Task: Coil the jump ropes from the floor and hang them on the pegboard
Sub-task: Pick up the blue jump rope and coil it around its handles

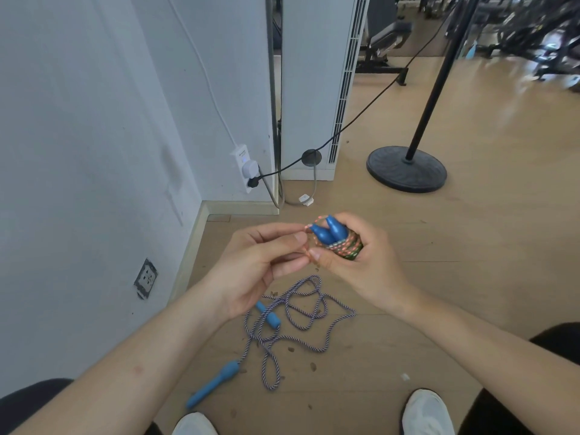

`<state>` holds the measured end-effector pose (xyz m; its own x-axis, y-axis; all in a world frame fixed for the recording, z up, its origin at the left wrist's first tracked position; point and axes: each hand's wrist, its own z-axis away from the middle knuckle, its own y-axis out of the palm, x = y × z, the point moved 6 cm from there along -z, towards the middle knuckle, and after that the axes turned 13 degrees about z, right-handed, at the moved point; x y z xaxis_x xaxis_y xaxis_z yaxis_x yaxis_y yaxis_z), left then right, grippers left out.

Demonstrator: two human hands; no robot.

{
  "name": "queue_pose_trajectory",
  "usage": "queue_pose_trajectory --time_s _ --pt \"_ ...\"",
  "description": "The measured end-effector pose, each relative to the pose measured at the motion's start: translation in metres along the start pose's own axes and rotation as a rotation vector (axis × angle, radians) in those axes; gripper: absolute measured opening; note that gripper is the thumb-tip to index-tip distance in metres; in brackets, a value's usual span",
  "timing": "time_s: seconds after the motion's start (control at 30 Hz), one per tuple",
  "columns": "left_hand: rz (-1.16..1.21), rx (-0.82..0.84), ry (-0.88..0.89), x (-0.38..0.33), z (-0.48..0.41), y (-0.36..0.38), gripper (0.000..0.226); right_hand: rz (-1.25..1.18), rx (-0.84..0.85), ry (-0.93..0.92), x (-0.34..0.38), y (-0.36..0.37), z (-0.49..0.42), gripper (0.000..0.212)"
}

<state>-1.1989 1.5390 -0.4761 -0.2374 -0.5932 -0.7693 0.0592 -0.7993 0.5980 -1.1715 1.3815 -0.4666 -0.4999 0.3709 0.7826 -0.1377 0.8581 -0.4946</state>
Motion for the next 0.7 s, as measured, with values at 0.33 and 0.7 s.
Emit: queue_pose_trajectory --time_s 0.33,0.7 --pt "0.008 -0.050 0.098 0.001 -0.001 0.001 0.031 -0.116 0.058 -0.014 0.014 -0.002 0.000 0.024" --pt "-0.054 -0.007 0.151 0.001 0.000 0.002 0.024 -0.299 0.097 0.210 -0.002 0.004 -0.002 0.021"
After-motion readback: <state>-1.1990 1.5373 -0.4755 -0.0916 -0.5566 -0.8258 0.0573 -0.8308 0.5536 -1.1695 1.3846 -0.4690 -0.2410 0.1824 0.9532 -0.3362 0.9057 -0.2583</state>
